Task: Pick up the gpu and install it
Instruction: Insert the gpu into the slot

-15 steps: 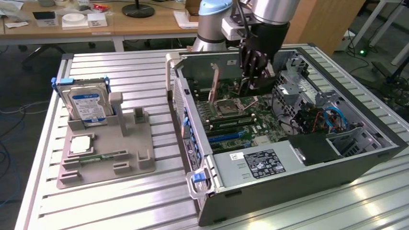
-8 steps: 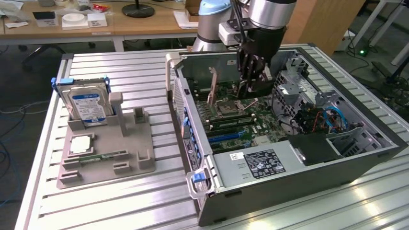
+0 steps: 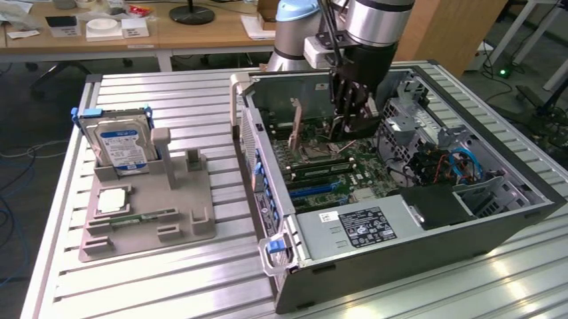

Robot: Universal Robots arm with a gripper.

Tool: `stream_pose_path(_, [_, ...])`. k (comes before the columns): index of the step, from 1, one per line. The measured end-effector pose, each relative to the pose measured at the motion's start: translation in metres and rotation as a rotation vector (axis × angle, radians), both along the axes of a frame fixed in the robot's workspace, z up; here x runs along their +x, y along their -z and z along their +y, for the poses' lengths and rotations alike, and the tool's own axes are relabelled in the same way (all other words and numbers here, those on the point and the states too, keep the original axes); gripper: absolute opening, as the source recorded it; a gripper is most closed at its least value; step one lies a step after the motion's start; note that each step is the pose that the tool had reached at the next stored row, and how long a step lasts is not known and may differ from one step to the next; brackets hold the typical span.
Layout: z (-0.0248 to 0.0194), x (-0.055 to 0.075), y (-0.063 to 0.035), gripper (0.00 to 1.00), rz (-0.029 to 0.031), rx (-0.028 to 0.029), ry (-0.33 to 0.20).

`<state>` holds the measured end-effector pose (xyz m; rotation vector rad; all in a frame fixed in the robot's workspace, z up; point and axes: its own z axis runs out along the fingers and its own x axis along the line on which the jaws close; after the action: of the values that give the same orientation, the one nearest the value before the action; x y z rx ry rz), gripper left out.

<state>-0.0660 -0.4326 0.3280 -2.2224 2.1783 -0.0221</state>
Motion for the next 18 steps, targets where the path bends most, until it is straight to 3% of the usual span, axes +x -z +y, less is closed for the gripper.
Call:
stream_pose_path(7, [-0.0007,-0.009,0.0083,0.27,0.0003,-0.0003,0.000])
stream_pose_path(13, [-0.0079,-0.009,0.0104,0.27,0.0002,-0.0002,0.000])
stream_pose_path(18, [-0.0087,-0.009,0.0117,0.27,0.0002,-0.0003,0.000])
